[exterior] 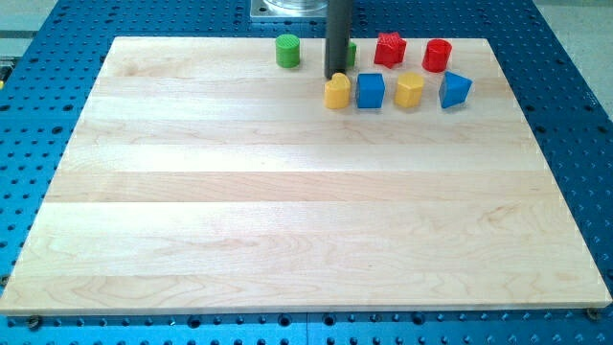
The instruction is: Push the blue cube into the yellow heart
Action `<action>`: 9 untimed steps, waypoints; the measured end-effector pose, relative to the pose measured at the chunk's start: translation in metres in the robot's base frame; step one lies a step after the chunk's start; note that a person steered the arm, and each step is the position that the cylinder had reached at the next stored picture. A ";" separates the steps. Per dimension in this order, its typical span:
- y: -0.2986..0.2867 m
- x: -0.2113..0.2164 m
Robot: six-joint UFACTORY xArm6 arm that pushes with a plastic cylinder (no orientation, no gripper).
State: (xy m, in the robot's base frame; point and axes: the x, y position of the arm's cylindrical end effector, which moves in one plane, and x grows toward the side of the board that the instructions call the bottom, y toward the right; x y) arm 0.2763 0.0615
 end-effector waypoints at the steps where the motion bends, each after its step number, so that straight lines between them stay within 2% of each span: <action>1: 0.004 0.025; 2: -0.004 0.066; 3: -0.023 0.065; 4: -0.029 0.033; 5: 0.010 0.009; 6: 0.026 0.048; 7: 0.084 0.054; 8: 0.102 0.089; 9: 0.043 0.124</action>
State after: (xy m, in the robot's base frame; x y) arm 0.4000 0.1047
